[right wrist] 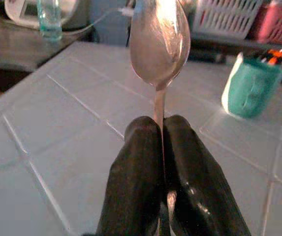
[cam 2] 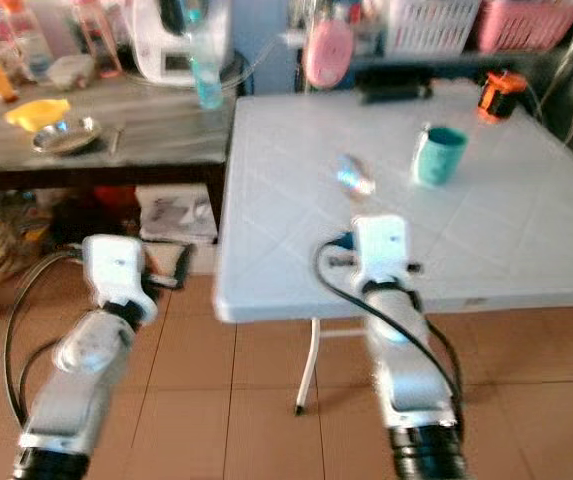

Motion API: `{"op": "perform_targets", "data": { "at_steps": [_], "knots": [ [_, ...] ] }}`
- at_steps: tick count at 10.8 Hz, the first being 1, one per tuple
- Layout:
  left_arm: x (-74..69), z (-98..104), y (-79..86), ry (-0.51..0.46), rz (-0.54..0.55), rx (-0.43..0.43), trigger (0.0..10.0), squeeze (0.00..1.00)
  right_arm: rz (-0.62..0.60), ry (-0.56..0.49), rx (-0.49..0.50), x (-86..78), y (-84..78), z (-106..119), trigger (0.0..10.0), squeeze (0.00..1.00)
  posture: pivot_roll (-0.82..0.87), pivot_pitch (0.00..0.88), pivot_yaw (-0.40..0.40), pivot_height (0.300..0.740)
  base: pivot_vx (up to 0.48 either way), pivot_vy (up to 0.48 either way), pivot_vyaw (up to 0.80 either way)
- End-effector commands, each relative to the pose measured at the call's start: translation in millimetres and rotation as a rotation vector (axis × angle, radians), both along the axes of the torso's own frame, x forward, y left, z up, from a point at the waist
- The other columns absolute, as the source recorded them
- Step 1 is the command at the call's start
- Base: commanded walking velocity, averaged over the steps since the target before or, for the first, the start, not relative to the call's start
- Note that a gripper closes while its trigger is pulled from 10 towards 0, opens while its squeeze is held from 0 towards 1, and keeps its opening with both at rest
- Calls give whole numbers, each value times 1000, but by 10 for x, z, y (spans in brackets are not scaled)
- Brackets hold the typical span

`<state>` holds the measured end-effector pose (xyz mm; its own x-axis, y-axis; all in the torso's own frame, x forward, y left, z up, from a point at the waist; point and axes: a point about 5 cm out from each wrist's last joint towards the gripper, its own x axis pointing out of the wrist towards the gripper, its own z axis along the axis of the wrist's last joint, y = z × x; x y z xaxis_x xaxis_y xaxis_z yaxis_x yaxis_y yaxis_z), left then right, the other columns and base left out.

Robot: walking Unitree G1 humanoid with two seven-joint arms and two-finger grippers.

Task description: Setting the table

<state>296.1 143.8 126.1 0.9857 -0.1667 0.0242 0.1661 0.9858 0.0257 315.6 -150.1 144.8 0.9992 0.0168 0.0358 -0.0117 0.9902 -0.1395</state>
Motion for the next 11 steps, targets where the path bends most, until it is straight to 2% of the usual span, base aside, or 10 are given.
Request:
{"op": "perform_targets", "data": {
  "at_steps": [1,4,10,11],
  "knots": [
    [23,16,96,-9,28,24,10000,0,37,-30,11,17,112,71,10000,0,63,10,19,740,0,480,0],
    [43,23,69,-16,29,22,10000,0,38,-30,7,21,118,66,10000,0,64,5,19,740,0,480,442],
    [78,18,54,-19,31,22,10000,0,31,-32,8,45,110,59,10000,0,65,0,20,740,0,480,0],
    [66,42,42,-51,24,29,10000,0,25,-31,9,35,104,47,10000,0,62,0,20,740,0,0,0]
  ]
}}
